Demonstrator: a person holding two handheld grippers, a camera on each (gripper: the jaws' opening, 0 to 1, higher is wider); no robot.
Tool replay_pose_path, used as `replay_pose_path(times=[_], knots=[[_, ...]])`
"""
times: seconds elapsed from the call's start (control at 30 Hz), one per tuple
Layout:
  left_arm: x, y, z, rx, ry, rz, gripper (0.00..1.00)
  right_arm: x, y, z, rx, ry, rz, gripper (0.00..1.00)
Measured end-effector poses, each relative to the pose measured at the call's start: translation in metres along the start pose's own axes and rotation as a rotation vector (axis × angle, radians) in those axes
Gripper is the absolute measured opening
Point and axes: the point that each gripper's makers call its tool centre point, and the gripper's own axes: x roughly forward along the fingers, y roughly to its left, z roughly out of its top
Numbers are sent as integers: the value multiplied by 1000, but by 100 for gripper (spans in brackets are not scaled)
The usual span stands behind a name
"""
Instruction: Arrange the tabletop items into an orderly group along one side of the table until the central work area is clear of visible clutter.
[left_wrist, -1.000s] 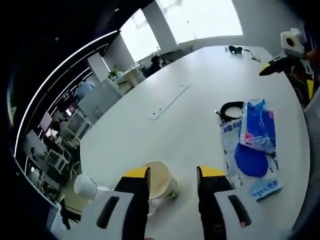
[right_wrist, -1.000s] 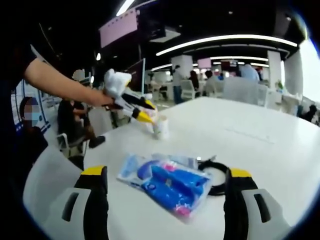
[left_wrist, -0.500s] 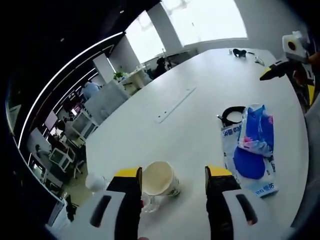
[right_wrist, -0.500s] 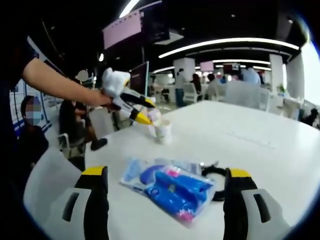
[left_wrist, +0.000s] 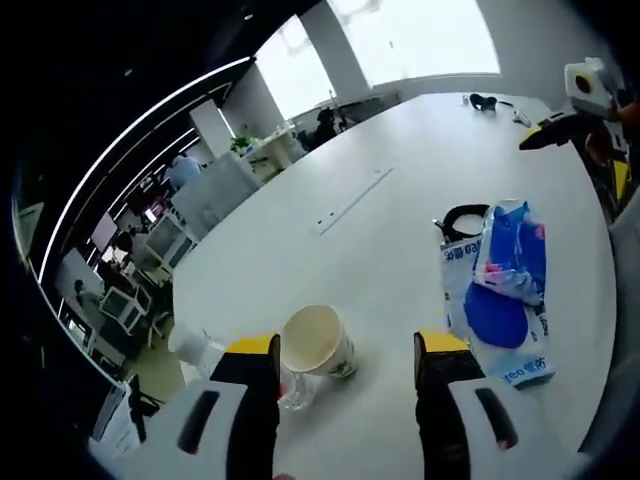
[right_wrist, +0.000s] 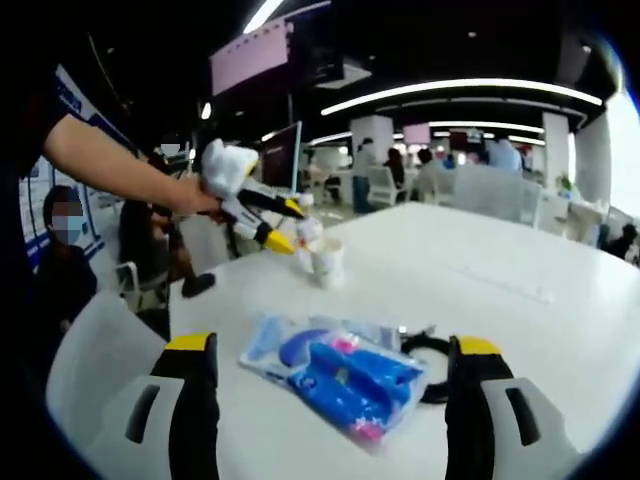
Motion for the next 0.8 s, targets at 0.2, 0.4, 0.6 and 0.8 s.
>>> replay_pose_path(times=[0.2, 0.4, 0.6, 0.8], knots=[[9, 3, -4, -6, 7, -2, 49, -1, -4, 0, -7, 8, -1, 93], [18, 2, -5, -4, 8, -16, 44, -3, -4, -5, 16, 12, 14, 94], [28, 1, -8, -1, 21, -27, 42, -2, -6, -13, 32, 26, 16, 94], [37, 1, -13, 16, 37, -33, 39, -2, -9, -17, 45, 34, 9, 94]])
